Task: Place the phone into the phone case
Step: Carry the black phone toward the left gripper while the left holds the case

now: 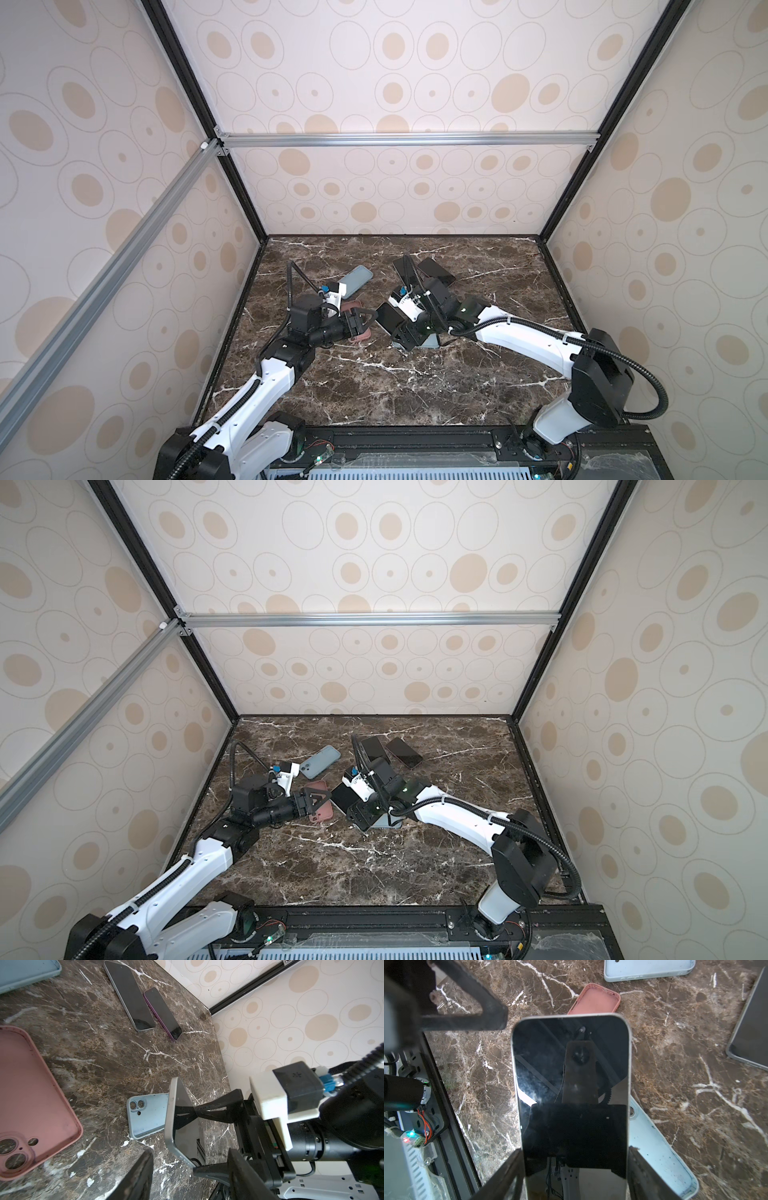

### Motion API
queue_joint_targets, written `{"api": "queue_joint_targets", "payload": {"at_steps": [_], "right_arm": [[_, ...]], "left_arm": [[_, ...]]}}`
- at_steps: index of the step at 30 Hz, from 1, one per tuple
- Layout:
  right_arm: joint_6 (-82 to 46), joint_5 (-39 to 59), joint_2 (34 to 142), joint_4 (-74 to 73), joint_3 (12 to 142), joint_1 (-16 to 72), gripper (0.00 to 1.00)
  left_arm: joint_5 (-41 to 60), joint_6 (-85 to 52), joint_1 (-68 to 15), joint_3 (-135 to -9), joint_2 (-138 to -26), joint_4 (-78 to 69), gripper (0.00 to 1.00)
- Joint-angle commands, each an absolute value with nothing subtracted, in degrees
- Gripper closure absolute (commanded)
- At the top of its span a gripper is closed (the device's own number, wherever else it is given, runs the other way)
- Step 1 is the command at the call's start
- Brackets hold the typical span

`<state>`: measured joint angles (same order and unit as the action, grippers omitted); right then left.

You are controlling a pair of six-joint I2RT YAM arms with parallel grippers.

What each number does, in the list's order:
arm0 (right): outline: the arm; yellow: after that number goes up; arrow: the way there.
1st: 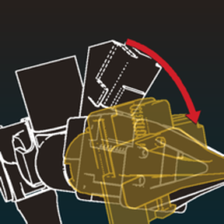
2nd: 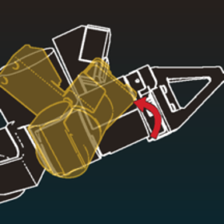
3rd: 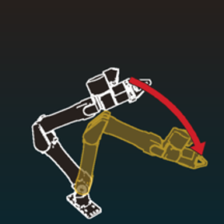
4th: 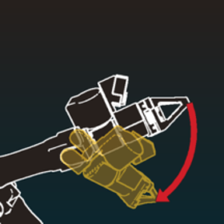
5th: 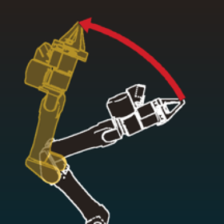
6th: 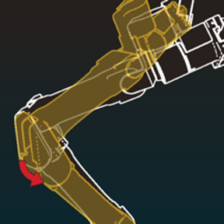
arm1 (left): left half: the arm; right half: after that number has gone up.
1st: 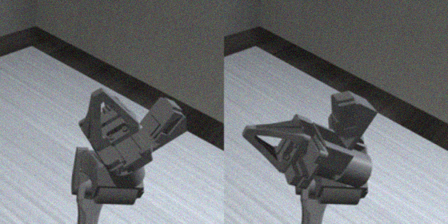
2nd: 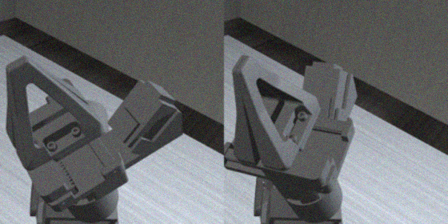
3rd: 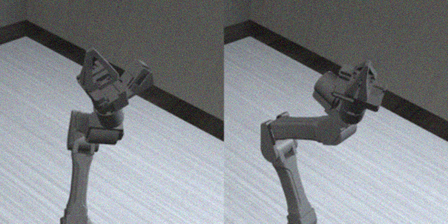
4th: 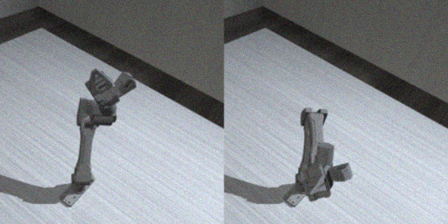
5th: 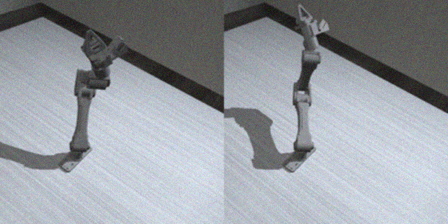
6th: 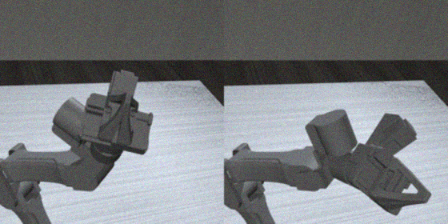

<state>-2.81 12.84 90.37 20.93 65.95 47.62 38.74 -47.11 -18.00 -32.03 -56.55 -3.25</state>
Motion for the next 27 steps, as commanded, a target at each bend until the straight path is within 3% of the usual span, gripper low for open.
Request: {"api": "queue_joint_targets", "payload": {"at_steps": [1, 9, 20, 27], "right_arm": [[-3.33, 13.11, 88.6, 18.25, 67.59, 48.75, 0.85], [-3.52, 13.27, 88.74, 17.76, 67.85, 49.57, 0.86], [-3.17, 12.74, 88.97, 18.22, 68.47, 50.23, 0.86], [-3.25, 12.91, 88.88, 18.11, 68.64, 50.53, 0.86]], "left_arm": [[40.07, -47.77, -17.58, -32.44, -56.6, -4.23, 0.47], [39.3, -47.12, -17.49, -32.07, -57.23, -3.16, 0.6], [35.64, -45.38, -17.49, -32.96, -57.04, 0.92, 0.58], [38.15, -45.45, -17.49, -33.17, -57.22, 0.12, 0.78]]}}
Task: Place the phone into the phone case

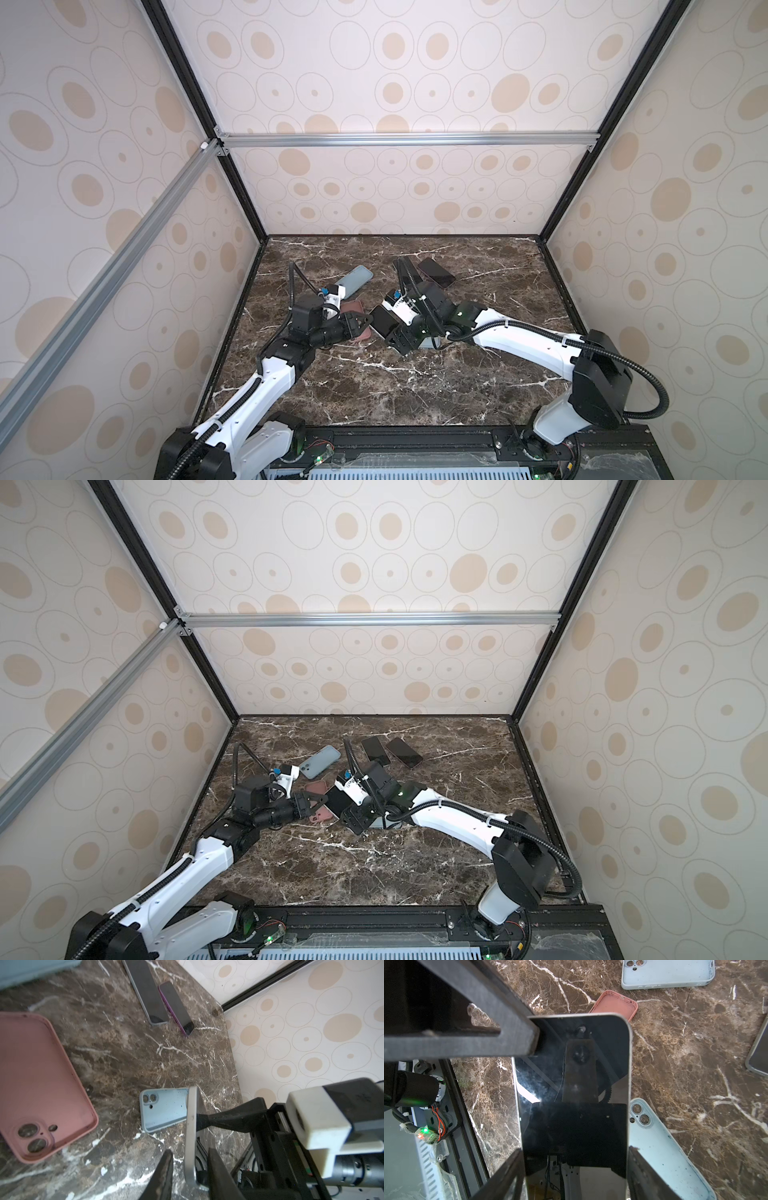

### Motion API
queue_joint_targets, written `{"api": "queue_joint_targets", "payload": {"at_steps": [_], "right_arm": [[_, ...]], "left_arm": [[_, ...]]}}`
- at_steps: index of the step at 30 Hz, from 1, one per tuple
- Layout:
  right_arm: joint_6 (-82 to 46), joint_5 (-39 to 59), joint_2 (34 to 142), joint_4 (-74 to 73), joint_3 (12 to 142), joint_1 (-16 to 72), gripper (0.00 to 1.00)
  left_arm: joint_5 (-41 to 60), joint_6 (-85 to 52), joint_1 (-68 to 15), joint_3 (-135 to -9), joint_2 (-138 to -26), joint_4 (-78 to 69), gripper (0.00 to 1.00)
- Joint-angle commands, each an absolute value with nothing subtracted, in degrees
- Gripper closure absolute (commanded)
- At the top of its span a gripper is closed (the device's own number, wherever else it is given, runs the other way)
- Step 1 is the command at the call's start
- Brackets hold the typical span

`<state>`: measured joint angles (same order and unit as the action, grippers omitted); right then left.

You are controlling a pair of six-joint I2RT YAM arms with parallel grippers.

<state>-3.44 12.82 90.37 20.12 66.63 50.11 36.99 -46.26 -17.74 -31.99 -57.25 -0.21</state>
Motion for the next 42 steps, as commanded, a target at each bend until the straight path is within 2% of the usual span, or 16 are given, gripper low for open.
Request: {"api": "queue_joint_targets", "payload": {"at_steps": [1, 11, 15, 17, 21, 24, 28, 37, 39, 42], "right_arm": [[-3.13, 12.79, 88.89, 18.11, 68.7, 50.59, 0.86], [-2.95, 11.95, 89.07, 17.93, 68.64, 50.78, 0.85], [-2.86, 11.87, 89.09, 17.93, 68.44, 50.78, 0.8], [-3.04, 11.78, 88.89, 17.78, 68.11, 50.8, 0.71], [-3.56, 11.28, 87.62, 17.05, 66.54, 50.8, 0.41], [-3.89, 11.08, 86.45, 17.24, 65.41, 50.83, 0.24], [-4.89, 10.89, 84.63, 17.48, 63.65, 50.73, 0.12], [-9.87, 11.89, 79.38, 18.29, 60.8, 50.46, 0.05], [-14.87, 11.19, 77.26, 15.96, 58.55, 49.27, 0.05], [-23.89, 15.74, 74.2, 8.41, 53.58, 45.45, 0.09]], "left_arm": [[38.6, -45.71, -17.49, -33.0, -57.28, -0.3, 0.81], [42.98, -48.07, -17.49, -31.59, -57.53, -4.96, 0.99], [42.89, -48.42, -17.49, -31.52, -57.31, -5.51, 1.0], [42.72, -48.66, -17.49, -31.46, -57.18, -5.69, 1.0], [42.25, -49.09, -17.47, -31.46, -56.62, -6.46, 1.0], [42.01, -49.4, -17.49, -31.35, -56.09, -7.48, 1.0], [41.96, -49.92, -17.48, -31.33, -55.99, -9.23, 1.0], [41.36, -50.6, -17.3, -31.53, -56.14, -14.51, 1.0], [40.65, -50.15, -17.26, -31.85, -55.58, -15.47, 1.0], [39.21, -49.66, -17.18, -31.59, -54.68, -18.25, 1.0]]}}
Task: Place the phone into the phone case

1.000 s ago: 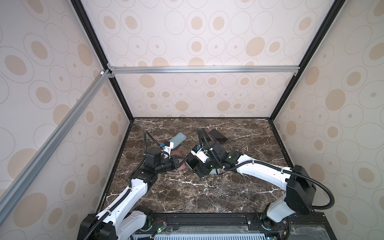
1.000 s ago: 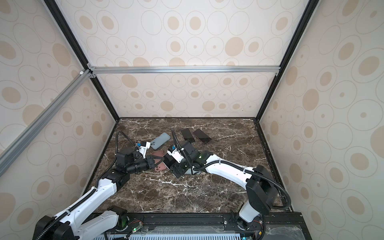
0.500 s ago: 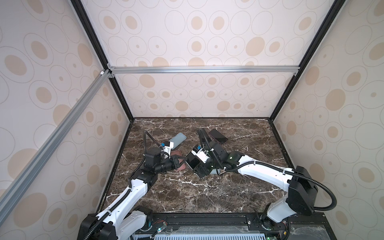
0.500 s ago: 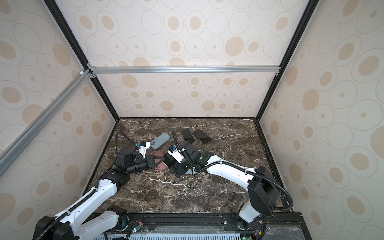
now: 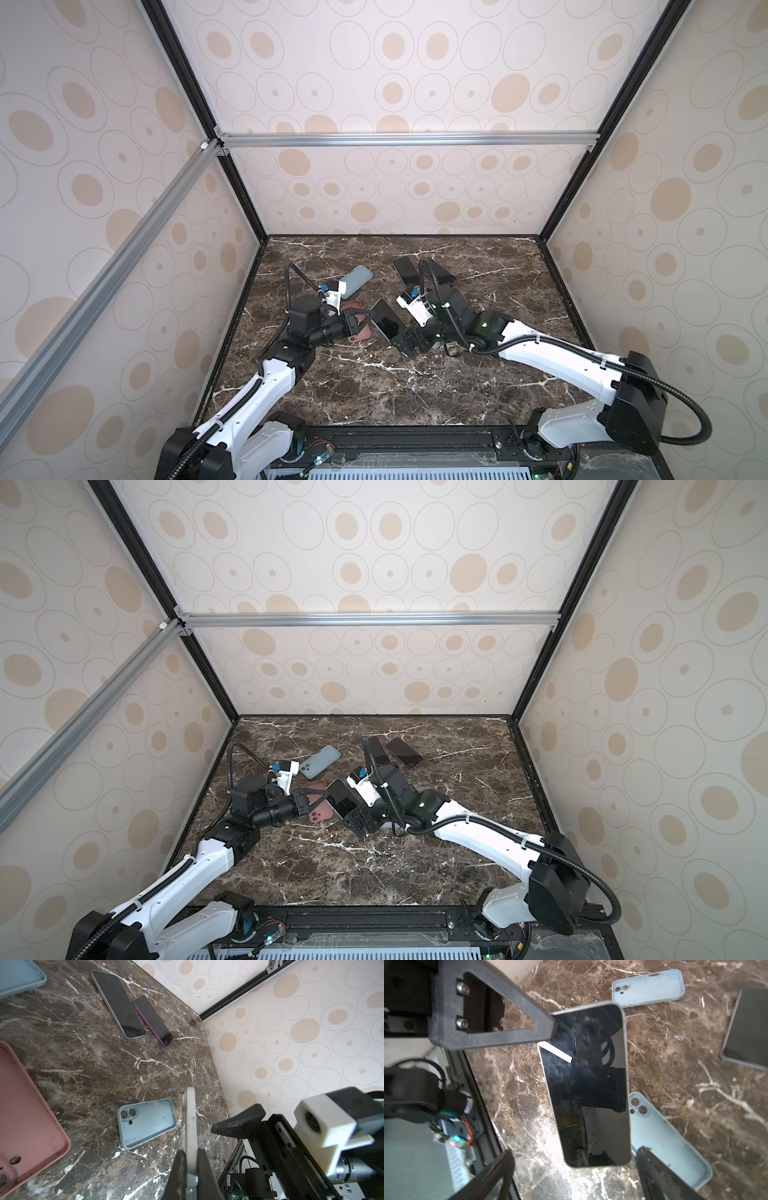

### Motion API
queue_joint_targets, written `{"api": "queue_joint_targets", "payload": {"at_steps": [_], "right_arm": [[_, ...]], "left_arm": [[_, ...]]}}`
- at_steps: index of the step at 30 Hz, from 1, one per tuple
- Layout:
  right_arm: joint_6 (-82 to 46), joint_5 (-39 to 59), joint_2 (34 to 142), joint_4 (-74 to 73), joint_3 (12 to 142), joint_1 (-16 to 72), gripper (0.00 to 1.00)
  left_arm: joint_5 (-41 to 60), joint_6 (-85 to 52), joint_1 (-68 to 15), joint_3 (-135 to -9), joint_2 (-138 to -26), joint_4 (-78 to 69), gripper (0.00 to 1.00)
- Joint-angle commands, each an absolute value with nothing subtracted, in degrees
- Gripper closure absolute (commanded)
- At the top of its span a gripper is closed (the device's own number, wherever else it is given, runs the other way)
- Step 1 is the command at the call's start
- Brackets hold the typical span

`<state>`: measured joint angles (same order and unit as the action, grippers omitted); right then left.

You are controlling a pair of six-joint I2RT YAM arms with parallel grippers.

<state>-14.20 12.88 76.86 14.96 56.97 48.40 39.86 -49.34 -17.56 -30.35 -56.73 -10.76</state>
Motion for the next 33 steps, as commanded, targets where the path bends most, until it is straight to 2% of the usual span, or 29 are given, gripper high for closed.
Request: {"api": "queue_joint_targets", "payload": {"at_steps": [1, 7, 11, 22, 33], "right_arm": [[-26.33, 15.95, 73.13, 5.65, 51.73, 44.69, 0.1], [-37.18, 19.55, 68.56, -5.54, 44.31, 40.08, 0.13], [-42.3, 23.63, 67.42, -13.13, 40.83, 37.26, 0.2], [-50.82, 30.43, 70.94, -30.03, 37.62, 36.15, 0.33], [-53.47, 35.42, 74.51, -37.23, 37.97, 36.03, 0.43]], "left_arm": [[38.64, -49.81, -17.2, -31.25, -54.28, -19.27, 1.0], [36.29, -53.28, -17.14, -28.78, -51.86, -26.94, 1.0], [34.51, -54.86, -17.14, -26.95, -49.94, -31.72, 1.0], [31.94, -61.08, -17.09, -21.06, -46.21, -46.63, 1.0], [29.95, -64.22, -17.06, -18.04, -45.25, -54.9, 1.0]]}}
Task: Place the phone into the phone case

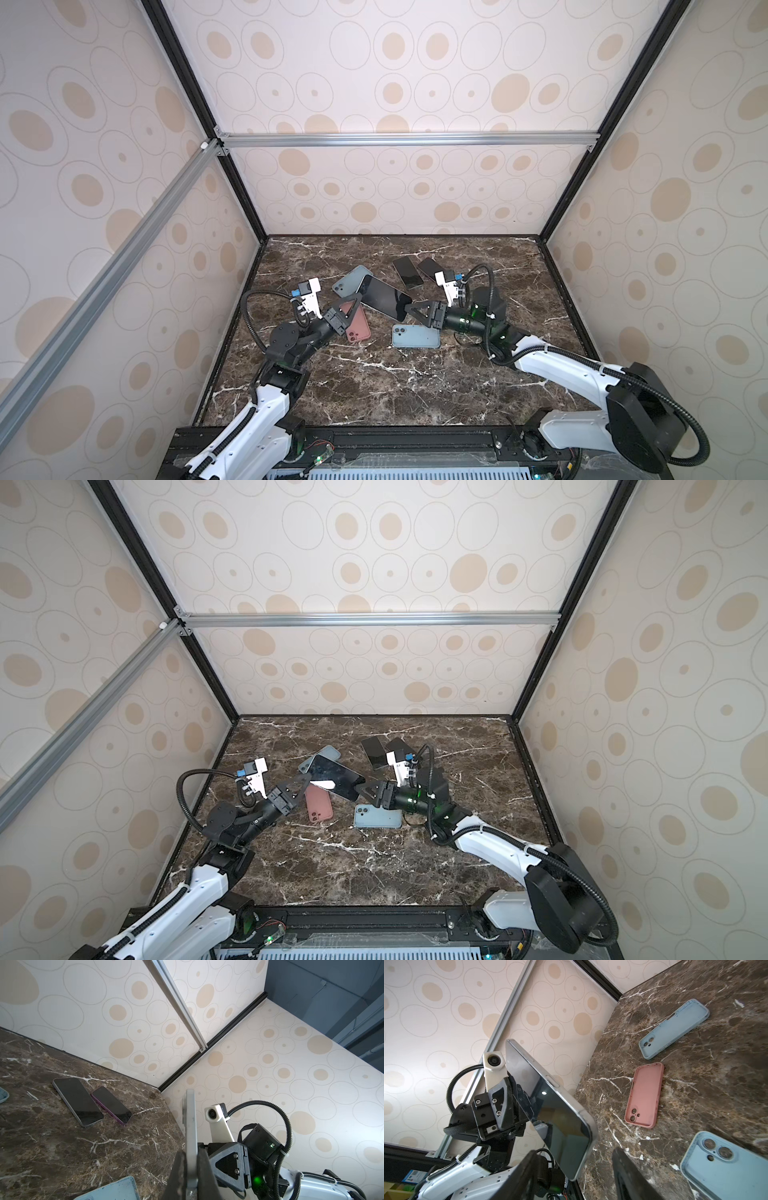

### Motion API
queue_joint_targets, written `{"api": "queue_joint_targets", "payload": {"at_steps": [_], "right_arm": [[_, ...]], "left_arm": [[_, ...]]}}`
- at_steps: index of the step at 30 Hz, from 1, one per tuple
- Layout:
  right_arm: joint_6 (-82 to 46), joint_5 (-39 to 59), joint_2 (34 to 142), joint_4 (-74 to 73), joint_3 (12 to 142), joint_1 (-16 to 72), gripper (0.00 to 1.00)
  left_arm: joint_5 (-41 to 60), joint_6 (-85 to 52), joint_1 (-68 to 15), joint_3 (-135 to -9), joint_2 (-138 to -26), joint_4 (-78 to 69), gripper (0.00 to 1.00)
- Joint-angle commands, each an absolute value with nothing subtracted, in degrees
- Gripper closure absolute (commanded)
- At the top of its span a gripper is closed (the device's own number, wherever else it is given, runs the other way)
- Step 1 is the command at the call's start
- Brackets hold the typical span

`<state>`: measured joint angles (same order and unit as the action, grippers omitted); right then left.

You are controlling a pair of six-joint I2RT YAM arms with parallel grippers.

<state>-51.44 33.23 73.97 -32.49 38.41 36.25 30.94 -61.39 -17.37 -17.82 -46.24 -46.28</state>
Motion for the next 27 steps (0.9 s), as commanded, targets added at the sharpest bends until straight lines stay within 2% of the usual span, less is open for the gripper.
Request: {"api": "queue_joint_targets", "payload": {"at_steps": [1, 10, 27], "right_arm": [[-53.77, 35.65, 74.82, -37.79, 37.97, 35.86, 0.43], [-55.64, 39.75, 77.22, -42.63, 39.04, 35.83, 0.52], [-58.77, 42.36, 80.33, -51.58, 40.55, 35.82, 0.59]], "left_arm": [[29.75, -64.25, -17.13, -17.99, -45.27, -54.93, 1.0], [28.1, -66.33, -17.08, -16.69, -46.1, -59.51, 1.0], [23.88, -70.37, -17.07, -13.86, -47.42, -65.76, 1.0]]}}
